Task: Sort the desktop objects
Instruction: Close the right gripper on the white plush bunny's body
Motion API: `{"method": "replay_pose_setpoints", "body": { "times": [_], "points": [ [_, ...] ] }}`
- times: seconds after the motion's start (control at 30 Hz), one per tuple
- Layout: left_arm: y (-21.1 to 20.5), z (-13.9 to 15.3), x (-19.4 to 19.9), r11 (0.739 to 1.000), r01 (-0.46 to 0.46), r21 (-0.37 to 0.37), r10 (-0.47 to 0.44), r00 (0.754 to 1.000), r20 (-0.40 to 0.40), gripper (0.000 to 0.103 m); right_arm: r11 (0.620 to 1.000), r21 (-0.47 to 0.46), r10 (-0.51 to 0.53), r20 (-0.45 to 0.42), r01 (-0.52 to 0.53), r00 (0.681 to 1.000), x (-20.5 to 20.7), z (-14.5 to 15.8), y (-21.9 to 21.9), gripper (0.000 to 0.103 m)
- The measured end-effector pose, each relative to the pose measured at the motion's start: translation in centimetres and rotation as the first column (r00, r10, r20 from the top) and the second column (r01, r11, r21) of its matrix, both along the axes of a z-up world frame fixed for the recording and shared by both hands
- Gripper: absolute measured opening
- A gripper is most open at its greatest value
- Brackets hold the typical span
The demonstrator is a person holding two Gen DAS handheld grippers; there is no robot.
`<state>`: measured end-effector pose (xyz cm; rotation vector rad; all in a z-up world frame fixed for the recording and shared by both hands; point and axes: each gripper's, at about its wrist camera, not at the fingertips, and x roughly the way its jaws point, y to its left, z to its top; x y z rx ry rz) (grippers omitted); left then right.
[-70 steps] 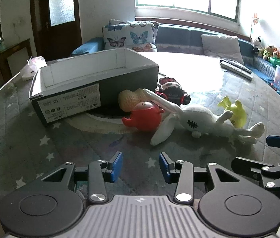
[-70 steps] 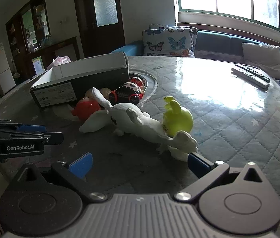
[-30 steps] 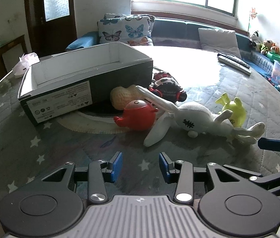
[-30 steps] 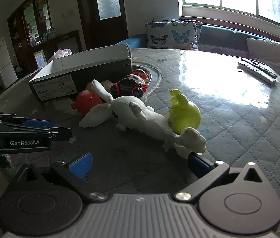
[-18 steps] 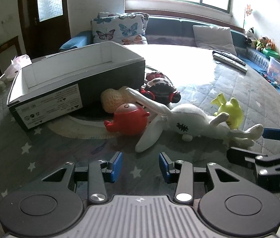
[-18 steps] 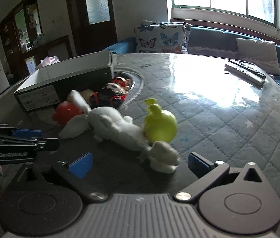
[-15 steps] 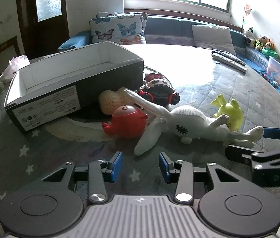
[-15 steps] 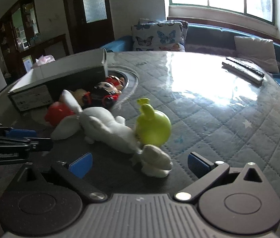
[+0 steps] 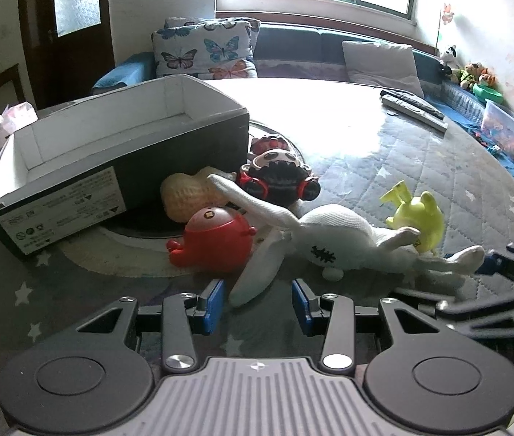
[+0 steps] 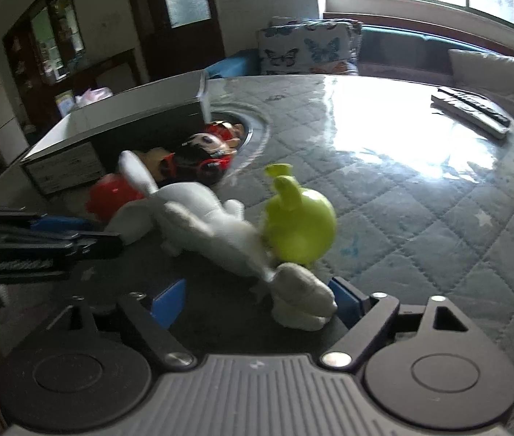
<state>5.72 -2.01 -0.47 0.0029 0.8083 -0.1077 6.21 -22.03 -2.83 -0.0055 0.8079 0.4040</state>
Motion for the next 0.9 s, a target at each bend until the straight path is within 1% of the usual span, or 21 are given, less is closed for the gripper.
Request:
{"method": "replay_pose_setpoints", "body": {
  "times": [0.1,0.17,0.23,0.33,0.43,0.5,0.57,0.67,0.73,0.77,0.83,0.9],
  "points": [
    [0.1,0.3,0.2,1.000,0.002,-0.022,-0.002,1.000,0.000,0.043,0.999,0.007,0.050,-0.008,-0.050,0.999,-0.9,0.3,0.5,0.082],
    [0.1,0.5,0.3,0.999,0.004,-0.040,-0.004,1.000,-0.003,0.043,0.995,0.018,0.102,-0.012,-0.101,0.995,-1.8,0.7,0.9,0.080],
    [0.2,0.6,0.5,0.999,0.007,-0.051,-0.007,1.000,-0.003,0.043,0.991,0.011,0.135,-0.001,-0.135,0.991,-2.5,1.0,1.4,0.080],
    [0.1,0.9,0.8,0.997,0.016,-0.074,-0.017,1.000,-0.007,0.043,0.987,0.015,0.157,0.015,-0.157,0.987,-3.2,1.7,1.5,0.080],
    [0.1,1.0,1.3,0.993,0.024,-0.116,-0.027,0.999,-0.024,0.043,0.990,0.010,0.143,0.032,-0.143,0.989,-2.7,2.1,1.5,0.079],
    [0.0,1.0,1.8,0.988,0.032,-0.148,-0.038,0.999,-0.035,0.043,0.990,0.006,0.142,0.028,-0.142,0.989,-2.0,2.0,1.7,0.073],
    [-0.1,1.0,2.1,0.983,0.042,-0.178,-0.050,0.998,-0.042,0.043,0.991,0.001,0.136,0.022,-0.136,0.990,-1.1,1.7,1.9,0.070],
    [-0.4,0.9,2.8,0.978,0.045,-0.205,-0.058,0.997,-0.054,0.043,0.991,0.010,0.137,0.006,-0.137,0.991,-0.1,1.3,2.1,0.061],
    [-0.4,0.8,3.3,0.972,0.047,-0.231,-0.064,0.996,-0.063,0.043,0.990,0.014,0.143,0.001,-0.143,0.990,0.3,1.1,2.3,0.057],
    [-0.5,0.6,3.6,0.969,0.045,-0.243,-0.064,0.995,-0.071,0.043,0.989,0.014,0.145,0.000,-0.145,0.989,0.5,1.0,2.4,0.052],
    [-0.3,0.3,4.1,0.965,0.027,-0.260,-0.052,0.995,-0.088,0.044,0.990,0.013,0.141,-0.004,-0.141,0.990,0.6,0.9,2.5,0.047],
    [0.0,0.2,4.2,0.958,0.013,-0.285,-0.042,0.994,-0.098,0.044,0.991,0.023,0.133,-0.009,-0.133,0.991,0.8,0.9,2.3,0.038]
  ]
}}
